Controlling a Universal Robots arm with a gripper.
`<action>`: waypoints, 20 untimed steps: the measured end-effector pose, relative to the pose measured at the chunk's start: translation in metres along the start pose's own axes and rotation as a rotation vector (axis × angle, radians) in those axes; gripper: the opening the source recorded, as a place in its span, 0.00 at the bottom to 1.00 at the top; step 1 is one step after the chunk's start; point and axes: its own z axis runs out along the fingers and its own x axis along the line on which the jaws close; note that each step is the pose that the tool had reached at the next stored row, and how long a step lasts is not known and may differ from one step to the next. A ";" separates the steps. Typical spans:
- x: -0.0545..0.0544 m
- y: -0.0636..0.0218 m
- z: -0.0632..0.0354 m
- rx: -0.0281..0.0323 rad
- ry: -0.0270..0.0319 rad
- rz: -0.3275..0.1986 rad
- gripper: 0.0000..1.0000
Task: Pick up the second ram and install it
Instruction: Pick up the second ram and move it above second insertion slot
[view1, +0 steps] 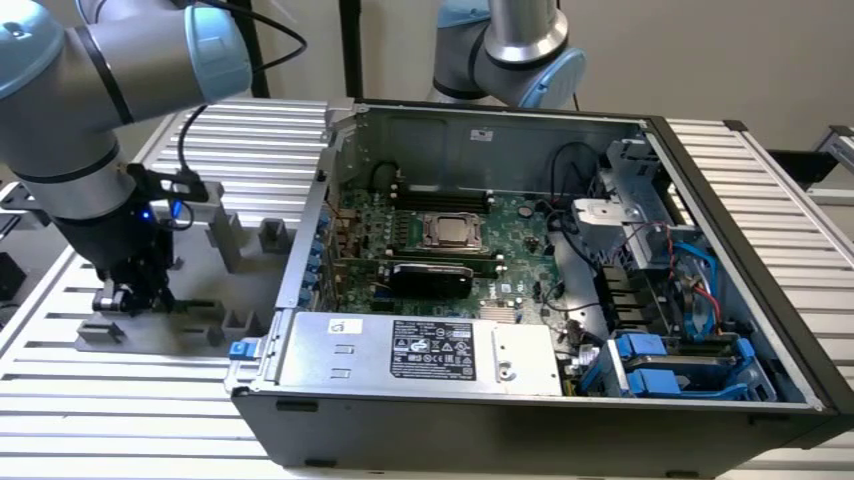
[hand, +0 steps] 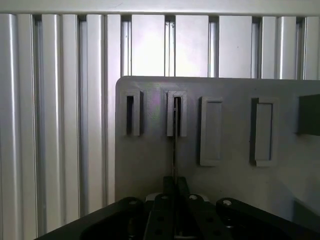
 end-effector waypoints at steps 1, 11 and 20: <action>0.000 0.0001 0.0000 0.0000 0.0000 0.000 0.00; 0.000 0.0020 0.0000 -0.0002 0.0005 -0.021 0.00; 0.000 0.0022 -0.0046 -0.0002 0.0005 -0.016 0.00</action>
